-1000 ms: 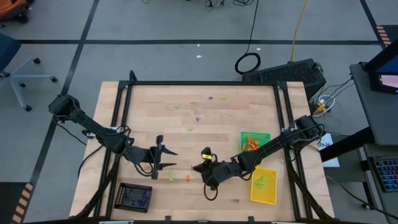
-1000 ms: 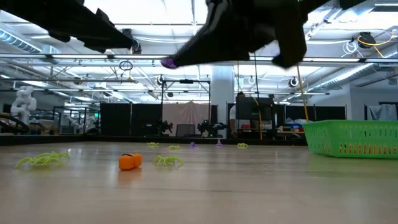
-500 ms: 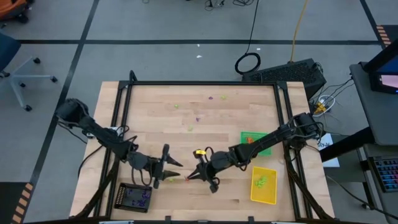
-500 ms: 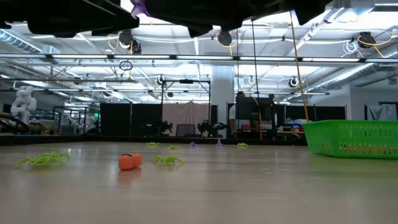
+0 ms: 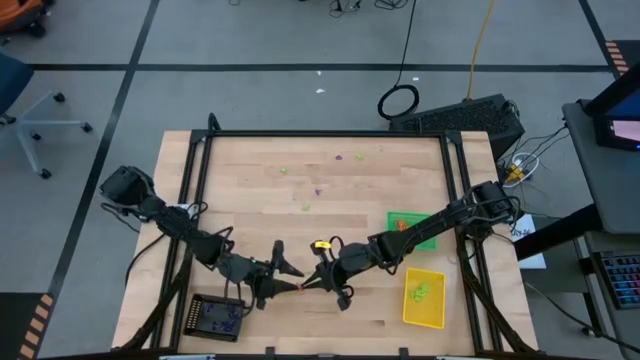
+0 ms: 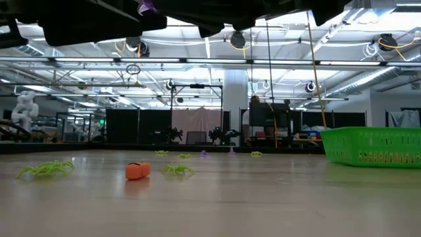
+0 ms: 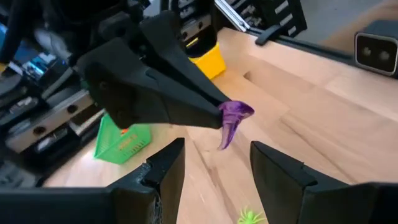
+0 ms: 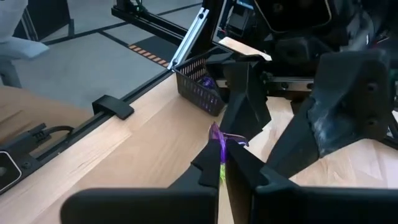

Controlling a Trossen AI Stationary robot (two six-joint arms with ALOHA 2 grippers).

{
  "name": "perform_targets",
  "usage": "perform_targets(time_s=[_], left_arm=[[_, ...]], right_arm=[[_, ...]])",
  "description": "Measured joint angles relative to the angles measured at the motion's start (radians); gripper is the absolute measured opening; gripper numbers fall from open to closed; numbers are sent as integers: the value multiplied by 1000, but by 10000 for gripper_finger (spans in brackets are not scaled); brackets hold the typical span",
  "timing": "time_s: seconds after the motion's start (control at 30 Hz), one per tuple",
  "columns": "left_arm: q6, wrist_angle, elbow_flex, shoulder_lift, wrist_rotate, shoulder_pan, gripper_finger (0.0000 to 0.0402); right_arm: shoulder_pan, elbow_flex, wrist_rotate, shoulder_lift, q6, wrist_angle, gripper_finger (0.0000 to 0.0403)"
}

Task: Sort Halloween decoration
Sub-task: Put the purple witch hat toy into the black bin

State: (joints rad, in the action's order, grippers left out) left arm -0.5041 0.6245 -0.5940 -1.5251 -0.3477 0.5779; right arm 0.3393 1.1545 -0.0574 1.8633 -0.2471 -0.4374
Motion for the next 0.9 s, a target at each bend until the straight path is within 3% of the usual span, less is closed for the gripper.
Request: perform_targets(time_s=[0.33,0.47,0.9], left_arm=[[-28,6,-12,-6,-5,4,179],[-34,5,-12,-6,-57,22,176],[-66,1,-11,-6,-127,53,59]], right_arm=[[0,0,0,0,3,2,0],[0,0,1,0,10,3,0],[0,0,7,0,38,1,0]])
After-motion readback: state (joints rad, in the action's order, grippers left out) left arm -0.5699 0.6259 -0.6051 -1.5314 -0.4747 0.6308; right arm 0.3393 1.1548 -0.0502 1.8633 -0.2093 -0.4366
